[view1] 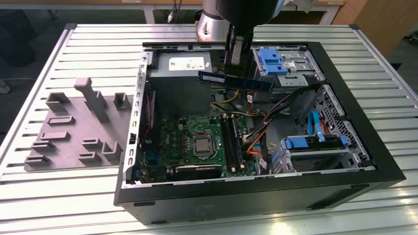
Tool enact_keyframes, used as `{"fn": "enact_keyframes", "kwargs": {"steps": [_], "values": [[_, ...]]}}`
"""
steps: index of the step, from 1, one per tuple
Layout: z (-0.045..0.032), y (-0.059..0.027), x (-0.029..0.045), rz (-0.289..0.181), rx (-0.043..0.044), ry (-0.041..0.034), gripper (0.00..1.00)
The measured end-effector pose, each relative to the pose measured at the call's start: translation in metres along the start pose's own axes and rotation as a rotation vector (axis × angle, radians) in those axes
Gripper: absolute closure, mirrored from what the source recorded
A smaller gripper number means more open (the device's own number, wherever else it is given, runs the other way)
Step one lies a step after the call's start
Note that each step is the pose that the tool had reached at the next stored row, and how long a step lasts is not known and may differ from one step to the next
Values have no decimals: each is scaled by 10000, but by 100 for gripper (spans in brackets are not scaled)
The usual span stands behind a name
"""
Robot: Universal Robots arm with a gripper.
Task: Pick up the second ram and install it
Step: 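Insert the second ram into the second slot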
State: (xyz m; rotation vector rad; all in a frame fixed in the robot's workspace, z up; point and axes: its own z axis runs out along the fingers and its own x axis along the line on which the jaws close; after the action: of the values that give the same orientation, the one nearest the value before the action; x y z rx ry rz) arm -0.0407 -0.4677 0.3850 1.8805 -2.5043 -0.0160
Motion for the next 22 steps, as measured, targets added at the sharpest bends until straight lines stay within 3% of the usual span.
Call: {"fn": "enact_keyframes", "kwargs": {"steps": [5,22], "values": [[0,0,0,48,0,1,86],[7,0,0,1011,-1,-12,86]]}}
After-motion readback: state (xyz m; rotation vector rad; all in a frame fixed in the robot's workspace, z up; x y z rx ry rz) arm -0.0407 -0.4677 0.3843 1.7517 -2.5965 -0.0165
